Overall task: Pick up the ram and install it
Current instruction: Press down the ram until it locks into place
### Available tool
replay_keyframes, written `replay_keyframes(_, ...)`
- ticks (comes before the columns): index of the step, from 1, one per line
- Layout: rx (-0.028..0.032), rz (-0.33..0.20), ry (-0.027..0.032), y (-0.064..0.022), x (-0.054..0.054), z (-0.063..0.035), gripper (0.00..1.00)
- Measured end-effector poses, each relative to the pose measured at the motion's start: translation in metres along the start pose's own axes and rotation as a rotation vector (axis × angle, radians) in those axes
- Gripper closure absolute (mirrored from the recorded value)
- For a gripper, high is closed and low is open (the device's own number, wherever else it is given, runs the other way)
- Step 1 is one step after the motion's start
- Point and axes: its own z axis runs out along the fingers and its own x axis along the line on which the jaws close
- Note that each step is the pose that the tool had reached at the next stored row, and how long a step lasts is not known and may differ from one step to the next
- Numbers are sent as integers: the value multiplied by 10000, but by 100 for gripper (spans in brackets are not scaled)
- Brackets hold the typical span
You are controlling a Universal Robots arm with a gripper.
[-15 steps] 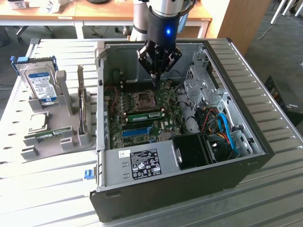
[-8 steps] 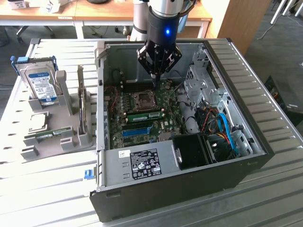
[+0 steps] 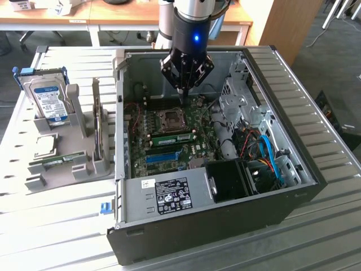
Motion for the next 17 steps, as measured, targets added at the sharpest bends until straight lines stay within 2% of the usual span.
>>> replay_keyframes(3, 1, -1, 1, 0, 0, 0, 89)
replay_keyframes(7, 31, 20, 9, -1, -2, 0, 89)
replay_keyframes(14, 98, 36, 105, -1, -26, 0, 89)
replay_keyframes(17, 98, 37, 106, -1, -26, 0, 89)
